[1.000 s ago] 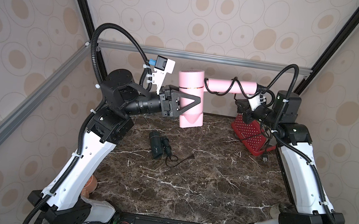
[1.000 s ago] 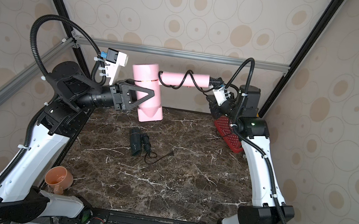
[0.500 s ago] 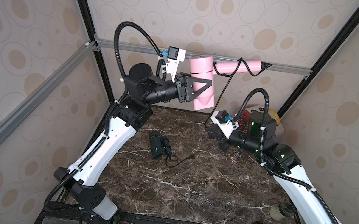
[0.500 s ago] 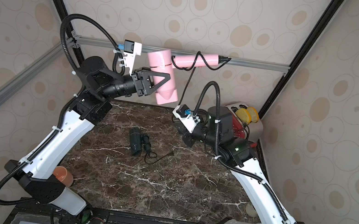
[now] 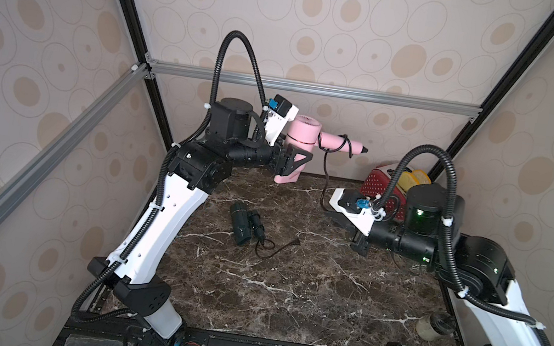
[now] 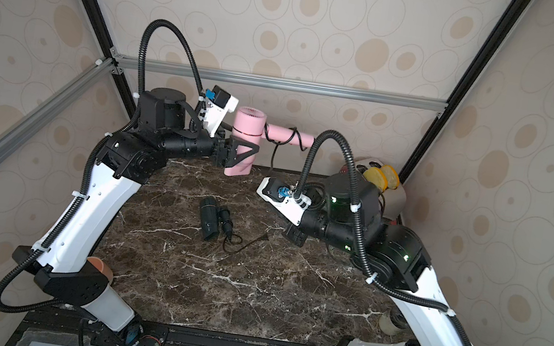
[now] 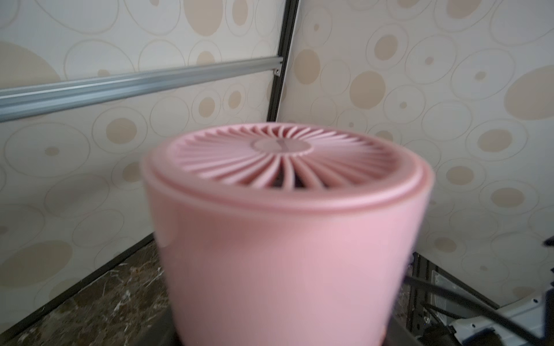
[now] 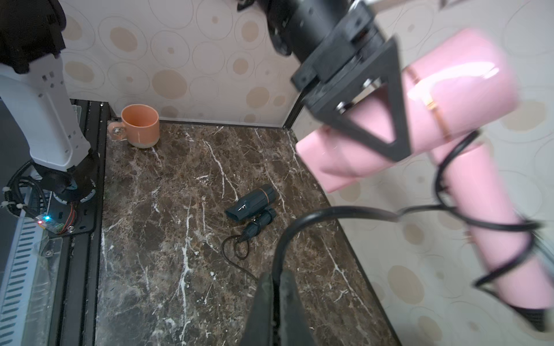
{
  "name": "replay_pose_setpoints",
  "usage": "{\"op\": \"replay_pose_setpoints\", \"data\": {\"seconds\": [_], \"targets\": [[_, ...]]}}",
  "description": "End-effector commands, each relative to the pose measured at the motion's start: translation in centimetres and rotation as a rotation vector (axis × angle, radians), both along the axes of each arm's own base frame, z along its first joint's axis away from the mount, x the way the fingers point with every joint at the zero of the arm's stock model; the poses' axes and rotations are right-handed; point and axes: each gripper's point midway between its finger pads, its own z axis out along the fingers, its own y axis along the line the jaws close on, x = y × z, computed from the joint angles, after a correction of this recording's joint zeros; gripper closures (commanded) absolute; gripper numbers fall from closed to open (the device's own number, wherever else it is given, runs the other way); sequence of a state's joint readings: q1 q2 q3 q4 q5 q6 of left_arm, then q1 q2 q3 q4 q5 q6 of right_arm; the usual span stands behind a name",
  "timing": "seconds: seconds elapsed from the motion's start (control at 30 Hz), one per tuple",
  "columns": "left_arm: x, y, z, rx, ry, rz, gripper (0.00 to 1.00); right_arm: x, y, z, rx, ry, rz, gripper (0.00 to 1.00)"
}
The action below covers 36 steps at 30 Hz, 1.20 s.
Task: Wrap the cord around the hair dryer
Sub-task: Wrap the power cord around the hair dryer.
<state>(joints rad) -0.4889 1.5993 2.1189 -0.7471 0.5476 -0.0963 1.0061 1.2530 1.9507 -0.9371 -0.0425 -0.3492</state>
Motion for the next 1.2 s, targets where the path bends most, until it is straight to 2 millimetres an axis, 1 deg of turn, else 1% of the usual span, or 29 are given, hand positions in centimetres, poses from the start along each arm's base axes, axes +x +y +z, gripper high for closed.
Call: {"op": "replay_pose_setpoints", "data": {"seconds": [0.0,0.07,0.13,0.2,0.23,0.27,0.33,0.4,0.47,0.57,0.6,0.63,0.67,0.7,0.77,0.83,0.93,1.0,1.03,1.17], "targets": [[-0.7,0.3,-3.3,0.131,0.03,-0.043,1.0,0.7,-0.8,0.7,-0.103,-0.094,-0.025,1.0],[-1.8,-0.4,-4.5,0.147,0.066,-0.091,1.0,1.8,-0.8,2.1,-0.123,-0.171,-0.056,1.0],[-3.5,-1.4,-5.6,0.151,0.112,-0.164,1.0,3.1,-0.6,3.3,-0.146,-0.254,-0.093,1.0],[-6.1,-2.8,-6.2,0.149,0.155,-0.269,1.0,4.9,-0.4,4.5,-0.16,-0.325,-0.139,1.0],[-7.3,-3.3,-6.3,0.14,0.176,-0.314,1.0,5.9,-0.3,4.7,-0.164,-0.338,-0.159,1.0],[-8.5,-3.7,-6.2,0.123,0.201,-0.356,1.0,6.9,-0.6,5.6,-0.147,-0.357,-0.19,1.0],[-10.6,-4.1,-5.5,0.074,0.243,-0.429,1.0,9.1,-1.2,6.2,-0.124,-0.369,-0.237,1.0],[-12.5,-4.1,-4.4,0.037,0.25,-0.471,1.0,11.2,-1.9,6.4,-0.096,-0.361,-0.273,1.0],[-14.1,-3.8,-2.9,-0.017,0.253,-0.505,1.0,13.2,-2.7,6.5,-0.068,-0.344,-0.305,1.0],[-15.8,-3.3,-0.3,-0.113,0.236,-0.541,1.0,15.5,-3.9,6.3,-0.022,-0.295,-0.324,1.0],[-16.2,-3.2,0.6,-0.148,0.224,-0.552,1.0,16.0,-4.2,6.3,0.0,-0.276,-0.322,1.0],[-16.7,-3.1,1.8,-0.194,0.209,-0.562,1.0,16.7,-4.4,5.7,0.012,-0.246,-0.316,1.0],[-17.0,-3.0,3.4,-0.246,0.171,-0.574,1.0,17.3,-4.3,4.6,0.018,-0.202,-0.3,1.0],[-17.1,-2.8,4.6,-0.285,0.145,-0.576,1.0,17.7,-4.5,4.1,0.027,-0.173,-0.29,1.0],[-17.2,-2.1,6.8,-0.349,0.095,-0.578,1.0,18.1,-4.5,2.9,0.051,-0.105,-0.257,1.0],[-17.2,-1.2,8.9,-0.401,0.042,-0.57,1.0,18.4,-5.1,1.7,0.1,-0.033,-0.246,1.0],[-17.2,-0.1,11.5,-0.469,-0.017,-0.569,1.0,18.6,-6.2,0.3,0.181,0.052,-0.233,1.0],[-17.1,0.1,12.4,-0.49,-0.036,-0.569,1.0,18.5,-6.4,-0.5,0.222,0.105,-0.211,1.0],[-16.9,0.1,12.7,-0.495,-0.042,-0.569,1.0,18.1,-6.2,-0.8,0.234,0.126,-0.19,1.0],[-15.6,-0.3,13.2,-0.528,-0.065,-0.545,1.0,16.9,-5.3,-1.5,0.291,0.208,-0.123,1.0]]}}
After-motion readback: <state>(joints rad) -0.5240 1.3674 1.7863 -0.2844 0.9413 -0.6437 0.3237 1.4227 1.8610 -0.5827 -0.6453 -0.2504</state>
